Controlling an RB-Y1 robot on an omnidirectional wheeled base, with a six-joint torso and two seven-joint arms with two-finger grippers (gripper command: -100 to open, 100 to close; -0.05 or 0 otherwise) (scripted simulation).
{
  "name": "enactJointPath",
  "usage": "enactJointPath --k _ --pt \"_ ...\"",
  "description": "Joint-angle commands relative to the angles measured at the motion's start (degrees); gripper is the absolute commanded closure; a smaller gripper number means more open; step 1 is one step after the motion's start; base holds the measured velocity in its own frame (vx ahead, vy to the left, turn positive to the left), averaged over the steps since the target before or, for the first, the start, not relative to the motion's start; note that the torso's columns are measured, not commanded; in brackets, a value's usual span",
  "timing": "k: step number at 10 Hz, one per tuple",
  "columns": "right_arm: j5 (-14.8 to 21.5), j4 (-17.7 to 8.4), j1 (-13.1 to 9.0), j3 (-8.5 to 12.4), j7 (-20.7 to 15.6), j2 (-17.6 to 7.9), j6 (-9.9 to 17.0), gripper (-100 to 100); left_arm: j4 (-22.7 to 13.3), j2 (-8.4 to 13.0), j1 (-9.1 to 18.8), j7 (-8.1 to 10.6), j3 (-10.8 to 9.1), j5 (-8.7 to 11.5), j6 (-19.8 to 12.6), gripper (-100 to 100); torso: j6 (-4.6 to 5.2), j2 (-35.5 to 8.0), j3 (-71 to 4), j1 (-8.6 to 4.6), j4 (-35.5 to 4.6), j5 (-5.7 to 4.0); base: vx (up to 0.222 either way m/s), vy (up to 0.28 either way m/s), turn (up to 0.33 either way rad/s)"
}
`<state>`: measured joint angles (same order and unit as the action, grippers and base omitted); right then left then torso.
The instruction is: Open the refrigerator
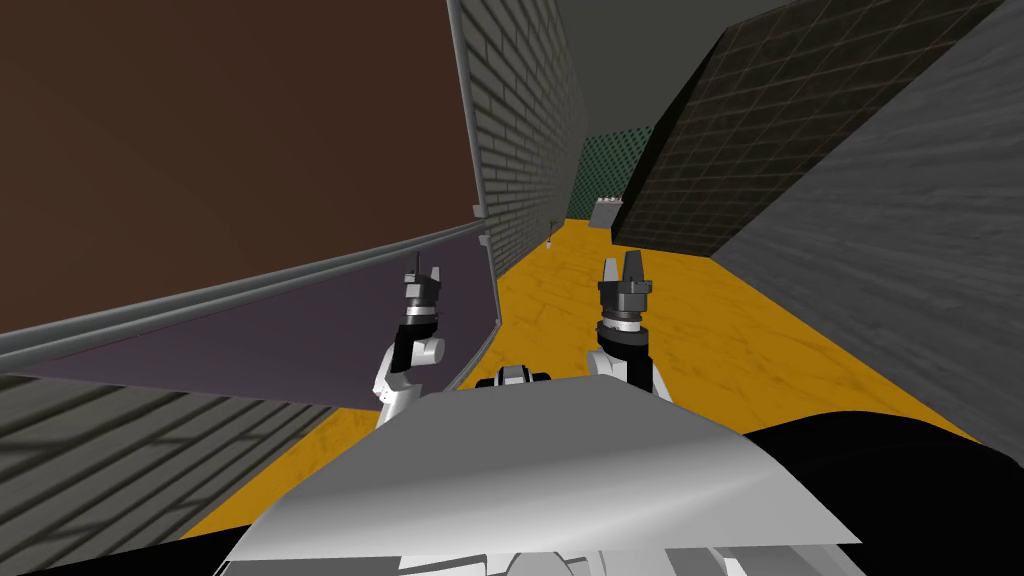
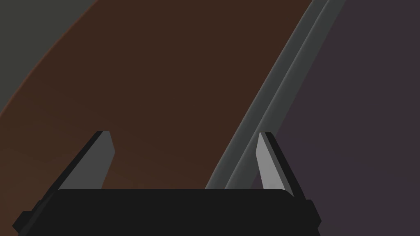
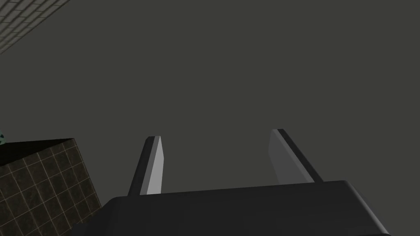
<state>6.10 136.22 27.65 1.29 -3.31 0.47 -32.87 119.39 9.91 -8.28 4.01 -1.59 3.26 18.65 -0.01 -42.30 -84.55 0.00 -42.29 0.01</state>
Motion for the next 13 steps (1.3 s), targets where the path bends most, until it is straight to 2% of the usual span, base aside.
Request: enactJointPath --k 1,2,3,4,5,6,7,8,9,12,13 --pt "0.0 0.0 0.0 0.0 0.0 0.0 0.0 0 -2.4 1.0 4.4 1.98 -0.36 0.6 -4.0 -100 0.01 0.0 0.0 0.01 0.0 -0.01 0.045 -0.025 0.077" --pt "0.0 0.0 0.0 0.0 0.0 0.0 0.0 0 -2.4 1.0 5.6 1.98 -0.36 0.6 -4.6 -100 0.01 0.0 0.0 0.01 0.0 0.0 0.045 -0.029 0.05" --pt "0.0 0.0 0.0 0.0 0.0 0.0 0.0 0 -4.1 1.4 7.8 3.13 -0.42 0.9 -7.1 -100 0.01 0.0 0.0 -0.01 0.0 -0.01 0.061 -0.045 0.091" --pt "0.0 0.0 0.0 0.0 0.0 0.0 0.0 0 -4.1 1.4 8.9 3.13 -0.42 0.9 -7.4 -100 0.01 0.1 -0.1 -0.06 0.0 -0.02 0.052 -0.034 0.04" --pt "0.0 0.0 0.0 0.0 0.0 0.0 0.0 0 -5.8 1.7 11.2 4.27 -0.5 1.2 -9.9 -100 0.01 0.0 0.0 0.0 0.0 -0.01 0.052 -0.034 0.071" --pt "0.0 0.0 0.0 0.0 0.0 0.0 0.0 0 -5.8 1.7 12.2 4.27 -0.5 1.2 -10.3 -100 0.0 0.0 0.0 0.01 0.0 0.0 0.042 -0.028 0.057" --pt "0.0 0.0 0.0 0.0 0.0 0.0 0.0 0 -7.5 2.0 14.2 5.4 -0.62 1.6 -12.6 -100 0.01 0.0 0.0 0.02 0.0 0.0 0.056 -0.031 0.105" --pt "0.0 0.0 0.0 0.0 0.0 0.0 0.0 0 -7.5 2.0 15.6 5.4 -0.62 1.6 -13.2 -100 0.0 0.0 0.0 0.01 0.0 0.0 0.044 -0.038 0.047" --pt "0.0 0.0 0.0 0.0 0.0 0.0 0.0 0 -9.2 2.2 17.8 6.5 -0.78 2.0 -15.5 -100 0.02 0.0 0.0 -0.03 0.0 -0.01 0.045 -0.051 0.084" --pt "0.0 0.0 0.0 0.0 0.0 0.0 0.0 0 -11.0 2.3 22.3 7.56 -1.0 2.4 -19.2 -100 0.0 0.1 0.0 0.0 0.0 0.0 0.052 -0.044 0.066" --pt "0.0 0.0 0.0 0.0 0.0 0.0 0.0 0 -12.7 2.4 24.3 8.57 -1.26 2.8 -21.7 -100 0.02 0.0 0.0 0.01 0.0 0.0 0.045 -0.037 0.086"
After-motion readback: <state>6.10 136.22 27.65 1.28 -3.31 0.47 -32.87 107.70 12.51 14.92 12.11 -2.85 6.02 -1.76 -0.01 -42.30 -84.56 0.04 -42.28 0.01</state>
